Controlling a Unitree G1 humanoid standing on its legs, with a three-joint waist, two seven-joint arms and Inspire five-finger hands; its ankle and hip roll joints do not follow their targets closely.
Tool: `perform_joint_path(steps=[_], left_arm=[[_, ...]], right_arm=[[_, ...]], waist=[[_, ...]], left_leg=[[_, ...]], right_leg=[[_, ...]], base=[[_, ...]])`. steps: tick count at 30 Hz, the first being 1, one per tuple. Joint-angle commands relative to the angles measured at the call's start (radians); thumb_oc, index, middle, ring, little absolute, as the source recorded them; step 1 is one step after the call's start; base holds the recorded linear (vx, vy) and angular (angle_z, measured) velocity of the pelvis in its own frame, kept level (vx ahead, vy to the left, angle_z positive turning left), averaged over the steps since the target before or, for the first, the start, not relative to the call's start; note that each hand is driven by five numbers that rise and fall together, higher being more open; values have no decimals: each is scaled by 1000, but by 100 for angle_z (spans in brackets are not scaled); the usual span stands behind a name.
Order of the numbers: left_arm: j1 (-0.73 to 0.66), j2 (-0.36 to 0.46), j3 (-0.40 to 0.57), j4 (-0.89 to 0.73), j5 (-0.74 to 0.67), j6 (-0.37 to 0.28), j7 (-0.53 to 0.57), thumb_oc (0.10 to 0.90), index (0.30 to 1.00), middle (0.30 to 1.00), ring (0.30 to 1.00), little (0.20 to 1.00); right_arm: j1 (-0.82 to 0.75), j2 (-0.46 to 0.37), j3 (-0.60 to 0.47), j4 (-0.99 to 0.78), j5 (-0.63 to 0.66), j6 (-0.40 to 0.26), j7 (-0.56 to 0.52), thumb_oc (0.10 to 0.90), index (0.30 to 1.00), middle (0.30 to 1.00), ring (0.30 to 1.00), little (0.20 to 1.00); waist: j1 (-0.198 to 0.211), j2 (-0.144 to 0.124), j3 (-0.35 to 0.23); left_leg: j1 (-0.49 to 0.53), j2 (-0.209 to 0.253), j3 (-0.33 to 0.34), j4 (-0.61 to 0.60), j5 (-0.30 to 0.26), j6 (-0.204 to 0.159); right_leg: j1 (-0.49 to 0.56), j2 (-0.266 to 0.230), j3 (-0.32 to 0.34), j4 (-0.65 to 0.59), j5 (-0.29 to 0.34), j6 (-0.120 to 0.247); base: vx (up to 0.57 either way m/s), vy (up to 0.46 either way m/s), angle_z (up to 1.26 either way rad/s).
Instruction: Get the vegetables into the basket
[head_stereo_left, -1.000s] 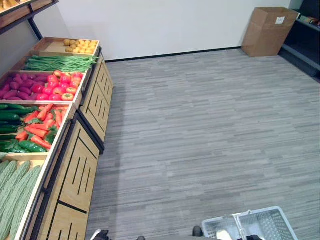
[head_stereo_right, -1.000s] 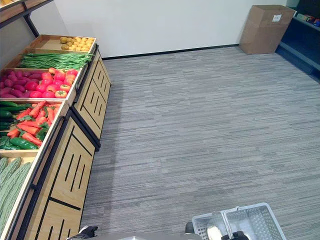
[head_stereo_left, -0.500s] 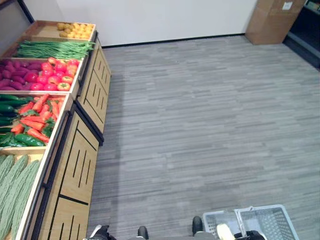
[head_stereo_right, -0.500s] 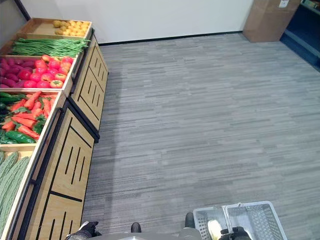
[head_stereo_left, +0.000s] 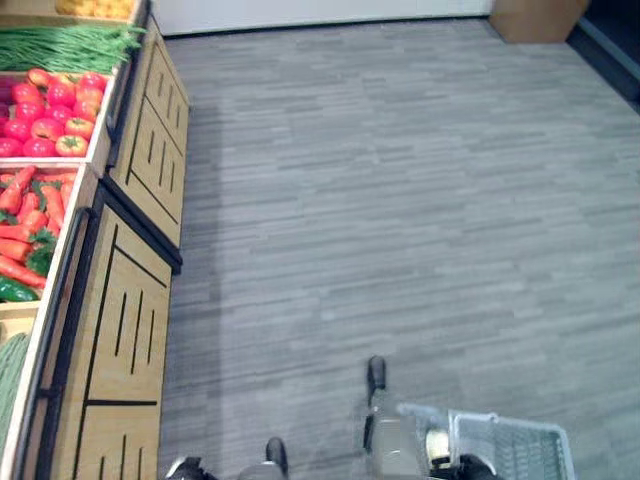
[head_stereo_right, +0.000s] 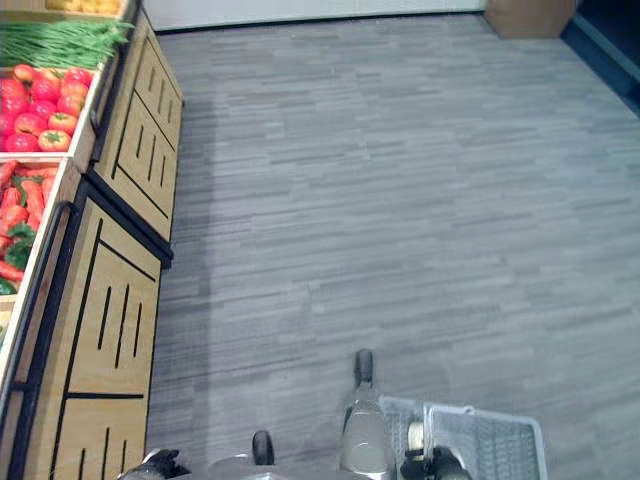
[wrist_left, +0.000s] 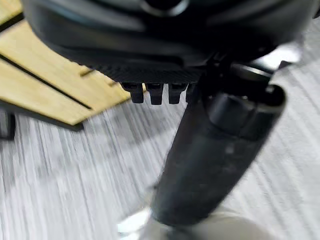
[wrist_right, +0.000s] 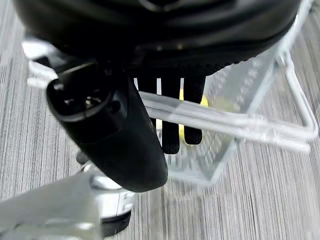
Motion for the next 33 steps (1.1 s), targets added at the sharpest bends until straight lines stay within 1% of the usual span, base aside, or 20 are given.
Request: perform_joint_path(steps=[1,4,6,14,16,17,18,19,20,21,22,23,24,25,26,27,28,30,32,33], left_arm=[[-32,38,2,-17,-31,-3,23,900,1000,1000,1000,1000],[-47,23,-33,-26,-22,-5,26,900,1000,1000,1000,1000],[-48,21,-33,-24,-27,-5,28,900,1000,1000,1000,1000],[-51,12,-42,-32,-38,-5,41,900,1000,1000,1000,1000],[-51,16,-34,-41,-52,-7,44,900,1000,1000,1000,1000],[-53,18,-28,-44,-59,-8,45,900,1000,1000,1000,1000],[-58,20,-25,-49,-69,-9,48,900,1000,1000,1000,1000],[-58,21,-26,-50,-69,-8,48,900,1000,1000,1000,1000],[-69,25,-19,-53,-85,-8,55,900,1000,1000,1000,1000],[-68,27,-18,-51,-90,-7,60,900,1000,1000,1000,1000],[-69,27,-19,-51,-90,-7,60,900,1000,1000,1000,1000],[-67,26,-11,-43,-93,-5,55,900,1000,1000,1000,1000],[-64,25,-10,-40,-90,-5,55,900,1000,1000,1000,1000],[-62,22,-12,-33,-84,-4,53,900,1000,1000,1000,1000],[-61,21,-13,-32,-84,-4,53,900,1000,1000,1000,1000],[-60,15,-19,-28,-83,-4,61,900,1000,1000,1000,1000],[-58,16,-20,-23,-75,2,64,900,1000,1000,1000,1000],[-50,19,-14,-21,-76,-4,63,900,1000,1000,1000,1000],[-50,32,-24,-29,-56,-9,52,900,1000,1000,1000,1000],[-58,52,-25,-35,-47,-9,55,900,1000,1000,1000,1000]], right_arm=[[-35,-61,25,-68,-29,-44,3,400,300,300,300,300],[-49,-78,38,-46,-35,-41,9,400,300,300,300,300],[-53,-79,40,-43,-36,-42,9,400,300,300,300,300],[-59,-84,49,-19,-46,-40,4,400,300,300,300,300],[-53,-86,50,-15,-42,-42,3,400,300,300,300,300],[-48,-87,48,-16,-35,-44,3,400,300,300,300,300],[-47,-89,46,-19,-28,-46,0,400,300,300,300,300],[-48,-89,46,-19,-28,-46,0,400,300,300,300,300],[-52,-93,38,-21,0,-48,-4,400,300,300,300,300],[-52,-94,31,-17,11,-46,-7,400,300,300,300,300],[-52,-94,31,-17,11,-46,-7,400,300,300,300,300],[-51,-95,6,-2,35,-44,-10,400,300,300,300,300],[-49,-97,-5,-3,47,-45,-15,400,300,300,300,300],[-46,-97,-10,-5,49,-47,-18,400,300,300,300,300],[-44,-98,-10,-6,49,-47,-18,400,300,300,300,300],[-47,-103,-16,-4,48,-49,-26,400,300,300,300,300],[-47,-105,-23,-4,43,-47,-28,400,300,300,300,300],[-56,-100,-15,-12,37,-47,-29,400,300,300,300,300],[-58,-87,-24,-29,37,-51,-27,400,300,300,300,300],[-67,-74,-24,-39,43,-51,-30,400,300,300,300,300]], waist=[[-6,-24,-20],[-13,-4,-31],[-13,2,-35],[-16,35,-33],[-10,42,-21],[-4,40,-5],[6,21,13],[3,20,14],[18,-19,53],[23,-28,62],[24,-28,63],[32,-29,56],[44,-26,55],[61,-14,55],[63,-15,53],[86,-6,48],[88,-5,42],[94,-12,32],[100,-40,30],[103,-66,32]], left_leg=[[43,-41,-14,74,-86,-16],[11,-18,-21,73,-39,-42],[10,-12,-22,68,-28,-45],[-1,26,-20,55,55,-74],[-40,32,-31,146,110,-85],[-86,25,-38,238,150,-95],[-146,9,-52,324,185,-95],[-152,9,-55,333,182,-96],[-233,-26,-68,445,177,-83],[-267,-30,-57,437,162,-76],[-267,-29,-56,441,158,-75],[-321,4,-15,307,124,-61],[-336,23,-6,226,121,-58],[-379,40,-6,139,173,-65],[-367,39,-3,120,181,-67],[-411,68,-26,47,245,-84],[-413,70,-2,55,251,-85],[-397,47,-11,99,201,-70],[-418,10,17,159,150,-47],[-401,-11,50,167,125,-27]], right_leg=[[-68,-59,-10,84,-7,81],[-67,-50,-34,83,-30,63],[-69,-45,-36,86,-37,59],[-79,-3,-46,97,-82,26],[-56,21,-41,89,-106,1],[-28,32,-40,78,-121,-17],[-6,22,-37,65,-124,-29],[-6,22,-39,65,-124,-29],[31,11,-32,45,-134,-48],[47,1,-31,37,-135,-44],[49,1,-30,37,-136,-43],[86,-15,-28,7,-144,-14],[102,-18,-23,-2,-147,1],[121,-17,-15,-11,-157,14],[124,-18,-15,-12,-162,14],[158,-34,7,-20,-179,28],[177,-46,7,-24,-187,36],[183,-60,35,-16,-190,49],[197,-105,56,-9,-180,69],[168,-118,81,6,-151,80]], base=[[121,-142,18],[82,-146,56],[94,-104,38],[80,-102,10],[105,-175,2],[25,-189,12],[1,-142,23],[1,-193,29],[34,-135,20],[42,-131,6],[182,65,1],[257,147,-1],[373,247,24],[236,166,25],[326,261,27],[296,236,-17],[342,316,-54],[209,258,-103],[184,317,-134],[112,257,-95]])
